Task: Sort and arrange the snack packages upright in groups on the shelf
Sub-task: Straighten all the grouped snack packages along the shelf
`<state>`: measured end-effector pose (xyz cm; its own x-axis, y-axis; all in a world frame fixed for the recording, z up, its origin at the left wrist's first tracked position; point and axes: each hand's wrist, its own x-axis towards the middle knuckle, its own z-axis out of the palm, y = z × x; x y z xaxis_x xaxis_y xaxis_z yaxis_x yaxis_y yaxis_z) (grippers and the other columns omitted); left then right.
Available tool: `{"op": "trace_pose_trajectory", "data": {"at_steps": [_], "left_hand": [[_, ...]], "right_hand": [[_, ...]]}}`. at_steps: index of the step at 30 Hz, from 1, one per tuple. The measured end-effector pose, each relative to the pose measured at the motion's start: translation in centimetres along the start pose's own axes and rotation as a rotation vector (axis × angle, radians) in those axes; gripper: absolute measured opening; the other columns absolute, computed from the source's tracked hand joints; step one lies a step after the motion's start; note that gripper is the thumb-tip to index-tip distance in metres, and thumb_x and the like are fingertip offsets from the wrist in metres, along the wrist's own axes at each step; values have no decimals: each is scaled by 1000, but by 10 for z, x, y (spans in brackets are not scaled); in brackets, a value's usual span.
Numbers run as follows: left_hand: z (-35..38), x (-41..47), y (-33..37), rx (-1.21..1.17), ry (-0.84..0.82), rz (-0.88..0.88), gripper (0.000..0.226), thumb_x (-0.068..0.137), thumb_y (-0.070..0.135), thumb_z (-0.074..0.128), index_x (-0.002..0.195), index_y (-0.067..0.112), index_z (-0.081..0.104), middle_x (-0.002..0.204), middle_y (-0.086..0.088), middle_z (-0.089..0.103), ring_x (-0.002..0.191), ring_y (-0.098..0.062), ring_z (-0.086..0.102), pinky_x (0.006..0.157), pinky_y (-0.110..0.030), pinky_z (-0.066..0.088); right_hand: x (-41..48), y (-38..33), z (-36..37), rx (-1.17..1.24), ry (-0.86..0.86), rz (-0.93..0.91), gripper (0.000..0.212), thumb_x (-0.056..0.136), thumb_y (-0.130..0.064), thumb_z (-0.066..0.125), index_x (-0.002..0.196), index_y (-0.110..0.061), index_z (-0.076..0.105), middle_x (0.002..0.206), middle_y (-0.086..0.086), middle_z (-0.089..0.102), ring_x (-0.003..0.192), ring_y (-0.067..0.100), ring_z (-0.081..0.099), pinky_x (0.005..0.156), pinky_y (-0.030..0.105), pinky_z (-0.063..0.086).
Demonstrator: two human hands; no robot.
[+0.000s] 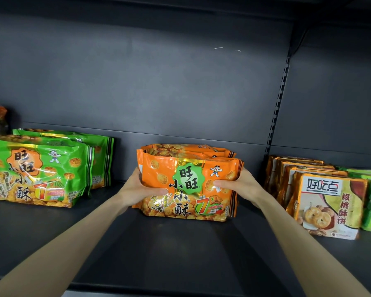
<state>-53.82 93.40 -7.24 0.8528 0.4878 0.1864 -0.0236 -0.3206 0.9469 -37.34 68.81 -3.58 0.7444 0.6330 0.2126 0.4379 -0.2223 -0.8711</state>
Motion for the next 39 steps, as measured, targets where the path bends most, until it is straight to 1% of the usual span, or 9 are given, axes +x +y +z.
{"op": "trace_pose_trajectory", "data": {"at_steps": [2,8,12,14,18,21,26,32,39], "left_hand": [[0,0,1,36,13,-16,88,60,17,87,128,24,31,109,12,55,95,-2,56,73,-18,48],[1,-7,8,187,121,-56,120,58,30,89,147,12,9,136,-4,47,126,-24,48,103,-41,42],[-3,-19,14,408,210,30,125,55,45,87,148,17,8,148,-8,33,135,-28,36,108,-50,37],[-5,-27,21,502,250,60,118,62,43,84,149,16,8,149,-10,30,136,-30,32,108,-51,35],[-14,-37,41,661,322,141,109,73,43,76,150,11,5,152,-14,24,140,-32,24,111,-48,30],[-30,-45,57,785,324,210,88,76,46,71,145,12,27,145,-13,38,135,-32,33,107,-46,34],[-75,-59,73,997,325,221,60,80,48,65,130,18,49,134,-8,51,128,-28,42,100,-42,40],[-151,-82,66,1085,400,222,57,80,49,65,127,19,52,131,-8,53,126,-29,44,101,-41,40],[-255,-98,28,1022,440,213,64,79,46,68,133,18,47,136,-8,46,126,-29,43,99,-43,42]], "right_hand": [[-3,-4,-1,-34,-1,20,72,62,-30,85,126,-23,53,116,-5,66,103,12,65,90,35,53],[-3,0,-16,-178,50,42,120,26,-70,84,130,-25,46,119,-7,64,109,16,62,96,44,50],[-30,-31,-18,-326,107,59,94,61,-32,87,136,-11,34,127,4,57,121,24,53,95,33,43],[-35,-39,-23,-390,118,40,96,69,-23,83,144,-8,24,136,10,52,128,27,46,100,35,39],[-41,-63,-24,-553,111,-34,90,70,-26,82,143,-9,32,144,11,44,133,28,40,103,37,37],[-39,-87,-16,-648,72,-111,76,74,-28,79,138,-8,43,139,9,50,126,25,48,94,29,40],[-28,-128,20,-714,24,-230,67,78,-27,75,136,-7,47,141,9,48,132,24,42,103,29,35],[-12,-163,96,-703,-29,-341,61,81,-27,73,134,-9,49,139,8,49,131,23,42,102,28,35],[10,-191,200,-629,-38,-324,59,77,-28,77,129,-11,54,133,9,56,120,23,52,94,25,38]]}}
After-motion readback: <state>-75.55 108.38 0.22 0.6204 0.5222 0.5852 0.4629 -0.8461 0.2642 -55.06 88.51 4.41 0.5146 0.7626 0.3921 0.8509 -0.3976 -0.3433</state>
